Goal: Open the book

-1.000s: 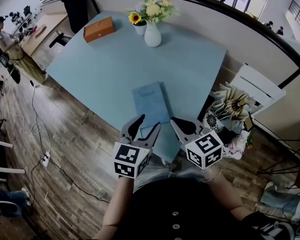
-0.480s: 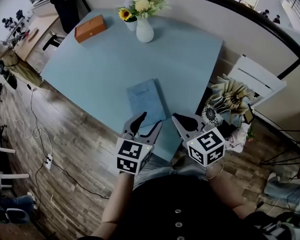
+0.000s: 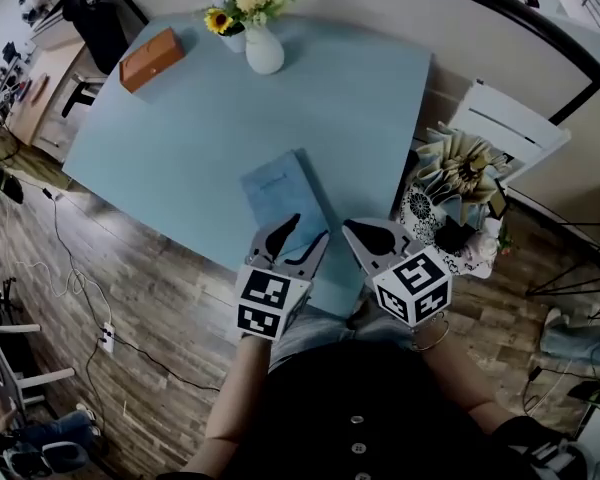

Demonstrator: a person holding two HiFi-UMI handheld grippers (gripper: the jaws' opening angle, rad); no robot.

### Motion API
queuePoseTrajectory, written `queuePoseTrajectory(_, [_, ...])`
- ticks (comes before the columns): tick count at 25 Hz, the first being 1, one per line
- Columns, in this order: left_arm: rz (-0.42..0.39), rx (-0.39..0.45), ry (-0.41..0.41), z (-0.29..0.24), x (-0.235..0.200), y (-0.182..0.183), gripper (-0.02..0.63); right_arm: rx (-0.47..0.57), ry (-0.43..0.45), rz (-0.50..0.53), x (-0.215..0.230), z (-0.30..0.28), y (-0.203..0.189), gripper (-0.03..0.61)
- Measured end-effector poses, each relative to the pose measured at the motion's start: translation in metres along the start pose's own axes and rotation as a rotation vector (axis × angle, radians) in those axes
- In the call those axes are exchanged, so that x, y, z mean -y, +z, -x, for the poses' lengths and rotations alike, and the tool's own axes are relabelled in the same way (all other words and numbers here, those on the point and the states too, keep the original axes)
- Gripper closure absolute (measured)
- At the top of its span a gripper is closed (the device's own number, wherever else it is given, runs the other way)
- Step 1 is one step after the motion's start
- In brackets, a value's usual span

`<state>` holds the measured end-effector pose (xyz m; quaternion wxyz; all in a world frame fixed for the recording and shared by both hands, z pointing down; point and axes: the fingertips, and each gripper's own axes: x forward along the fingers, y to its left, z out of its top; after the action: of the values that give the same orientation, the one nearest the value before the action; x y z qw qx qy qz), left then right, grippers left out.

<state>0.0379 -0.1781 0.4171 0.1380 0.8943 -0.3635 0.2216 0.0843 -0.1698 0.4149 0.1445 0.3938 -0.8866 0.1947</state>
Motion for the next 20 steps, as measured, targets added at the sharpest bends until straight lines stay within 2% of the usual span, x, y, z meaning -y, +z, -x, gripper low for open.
queuePoseTrajectory(7, [0.01, -0.04, -0.064, -0.007, -0.005, -0.009, 0.403, -0.029, -0.056, -0.052, 0.004, -0.009, -0.011, 0.572])
queuePoseTrajectory(20, [-0.081, -0.143, -0.144, -0.025, 0.007, -0.032, 0.413, -0.038, -0.14, -0.12, 0.015, -0.006, -0.024, 0.572])
